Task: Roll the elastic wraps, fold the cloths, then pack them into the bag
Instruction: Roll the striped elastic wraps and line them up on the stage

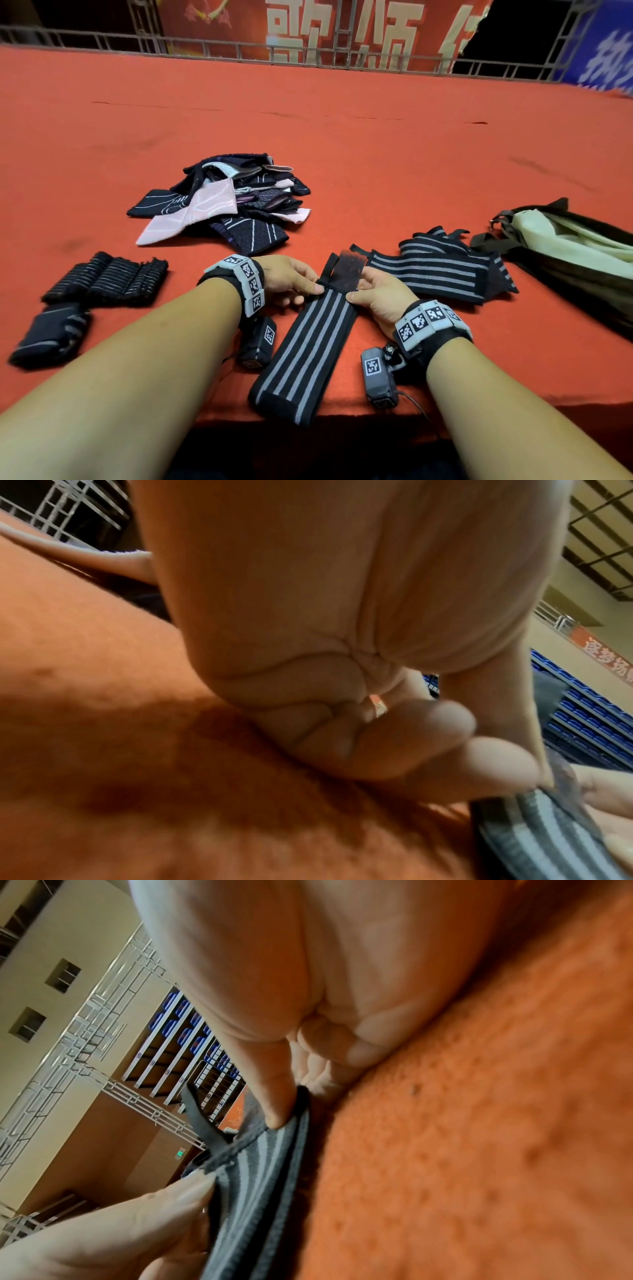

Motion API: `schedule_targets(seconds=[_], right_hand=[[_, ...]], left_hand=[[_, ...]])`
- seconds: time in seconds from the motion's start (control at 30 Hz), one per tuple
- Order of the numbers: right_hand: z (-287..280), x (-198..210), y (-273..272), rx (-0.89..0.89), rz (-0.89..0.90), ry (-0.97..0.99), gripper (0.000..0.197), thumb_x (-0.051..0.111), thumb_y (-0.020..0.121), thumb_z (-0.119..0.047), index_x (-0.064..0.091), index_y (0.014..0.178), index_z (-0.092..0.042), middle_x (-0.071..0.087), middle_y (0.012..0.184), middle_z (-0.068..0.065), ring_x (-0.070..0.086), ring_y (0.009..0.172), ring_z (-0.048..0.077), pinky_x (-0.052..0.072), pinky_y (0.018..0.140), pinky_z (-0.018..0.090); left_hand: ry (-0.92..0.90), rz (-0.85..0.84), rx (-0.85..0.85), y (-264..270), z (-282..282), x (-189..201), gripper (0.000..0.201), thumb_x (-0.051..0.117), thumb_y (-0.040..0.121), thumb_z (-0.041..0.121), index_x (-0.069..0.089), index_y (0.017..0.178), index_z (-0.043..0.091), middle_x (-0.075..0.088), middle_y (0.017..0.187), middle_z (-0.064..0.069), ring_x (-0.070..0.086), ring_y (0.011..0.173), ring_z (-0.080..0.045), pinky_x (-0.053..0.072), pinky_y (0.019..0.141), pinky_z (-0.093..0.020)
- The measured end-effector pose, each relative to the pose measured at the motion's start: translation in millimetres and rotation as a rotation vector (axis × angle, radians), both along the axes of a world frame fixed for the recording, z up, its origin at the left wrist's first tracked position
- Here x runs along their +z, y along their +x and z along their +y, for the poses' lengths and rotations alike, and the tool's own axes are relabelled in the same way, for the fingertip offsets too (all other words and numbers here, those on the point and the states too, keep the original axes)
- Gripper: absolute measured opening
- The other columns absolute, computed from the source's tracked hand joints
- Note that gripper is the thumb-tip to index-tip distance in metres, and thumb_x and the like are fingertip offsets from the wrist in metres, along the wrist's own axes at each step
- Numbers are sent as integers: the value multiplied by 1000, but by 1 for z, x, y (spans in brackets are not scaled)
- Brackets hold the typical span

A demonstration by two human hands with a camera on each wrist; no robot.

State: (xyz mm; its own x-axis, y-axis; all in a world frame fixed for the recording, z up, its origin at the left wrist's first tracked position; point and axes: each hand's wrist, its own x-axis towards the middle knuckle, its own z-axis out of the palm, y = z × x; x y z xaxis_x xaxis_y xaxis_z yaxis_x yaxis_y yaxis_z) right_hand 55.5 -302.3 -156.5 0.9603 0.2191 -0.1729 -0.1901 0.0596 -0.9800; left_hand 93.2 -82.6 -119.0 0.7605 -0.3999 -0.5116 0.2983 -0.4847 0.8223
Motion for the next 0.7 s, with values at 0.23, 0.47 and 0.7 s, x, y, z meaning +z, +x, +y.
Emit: schedule_targets(seconds=[0.23, 0.47, 0.7], right_hand=[[11, 20, -8, -5, 19, -46, 45, 50, 89, 19, 57, 129, -1, 70, 87, 13, 67, 71, 17, 48, 52, 20], [32, 57, -6, 85, -85, 8, 38, 50, 91, 20, 60, 119, -3, 72, 100, 21, 72, 85, 29, 59, 76, 36], [51, 82, -13, 95, -97, -55, 32, 53, 93, 14, 59, 121, -1, 72, 93, 18, 71, 79, 29, 61, 68, 37]], left_hand=[[-215, -26, 57, -23, -3, 7, 24, 72, 90, 19, 55, 73, 18, 41, 54, -1, 34, 44, -10, 26, 44, -22], [-275, -73, 131, -42, 14, 27, 22, 64, 98, 25, 52, 80, 20, 55, 70, -1, 56, 56, -12, 45, 50, -24], [-343, -73, 181, -65, 29, 46, 20, 54, 104, 25, 60, 87, 18, 74, 88, -3, 73, 77, -20, 59, 65, -31]])
